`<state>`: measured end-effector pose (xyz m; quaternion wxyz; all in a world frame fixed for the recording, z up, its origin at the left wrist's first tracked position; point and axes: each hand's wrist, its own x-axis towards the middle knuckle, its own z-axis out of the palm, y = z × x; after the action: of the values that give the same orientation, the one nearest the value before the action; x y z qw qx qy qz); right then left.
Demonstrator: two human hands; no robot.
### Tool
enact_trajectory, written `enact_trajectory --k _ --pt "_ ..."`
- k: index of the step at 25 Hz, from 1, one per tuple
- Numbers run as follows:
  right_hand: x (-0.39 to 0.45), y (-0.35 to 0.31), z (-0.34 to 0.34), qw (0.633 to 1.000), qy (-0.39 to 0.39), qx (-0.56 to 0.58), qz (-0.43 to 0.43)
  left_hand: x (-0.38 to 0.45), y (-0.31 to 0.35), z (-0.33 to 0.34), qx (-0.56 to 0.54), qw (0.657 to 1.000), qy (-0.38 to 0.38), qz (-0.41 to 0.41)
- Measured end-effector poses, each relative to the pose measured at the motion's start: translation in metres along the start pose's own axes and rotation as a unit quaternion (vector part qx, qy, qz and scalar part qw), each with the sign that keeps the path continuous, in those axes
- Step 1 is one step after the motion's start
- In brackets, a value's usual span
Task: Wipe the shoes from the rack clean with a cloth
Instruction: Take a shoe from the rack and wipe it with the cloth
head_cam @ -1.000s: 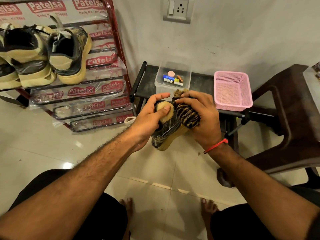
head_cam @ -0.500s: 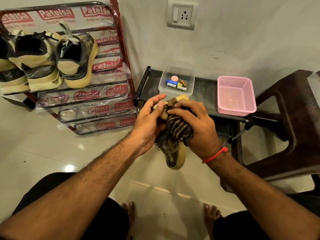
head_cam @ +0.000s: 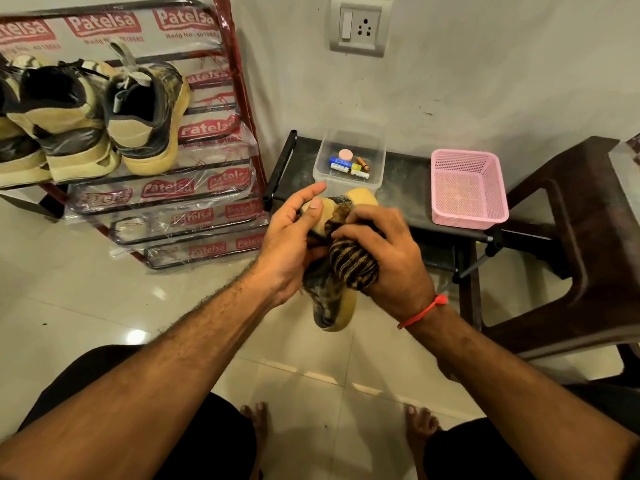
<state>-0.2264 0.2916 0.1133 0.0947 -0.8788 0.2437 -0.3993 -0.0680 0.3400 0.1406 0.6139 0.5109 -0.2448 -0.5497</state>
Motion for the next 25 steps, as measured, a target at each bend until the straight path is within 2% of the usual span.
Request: enact_trajectory --k 4,8,11,17,22,25 --pt "0.007 0.004 -0.004 0.999 0.006 0.018 0.048 -0.002 -0.004 0.003 0.028 0.999 -0.023 -0.001" --pt "0.002 0.010 -0.004 0.990 -0.029 0.076 0.115 -0.002 -0.005 0.003 0.056 0.998 -0.034 -0.001" --pt "0.004 0.013 -0.003 0.991 -0.043 0.079 0.101 -0.001 -0.004 0.002 0.041 0.999 -0.028 0.002" --pt "-0.004 0.003 0.003 0.995 -0.079 0.055 0.019 0.001 0.003 -0.002 0.017 0.999 0.024 0.017" --pt "0.006 0.005 -0.007 0.995 -0.002 0.072 0.065 -0.002 -0.003 0.005 0.032 0.999 -0.008 0.014" --pt "0.007 0.002 -0.005 0.992 0.013 0.093 0.084 -0.001 -0.002 0.005 0.038 0.999 -0.013 0.019"
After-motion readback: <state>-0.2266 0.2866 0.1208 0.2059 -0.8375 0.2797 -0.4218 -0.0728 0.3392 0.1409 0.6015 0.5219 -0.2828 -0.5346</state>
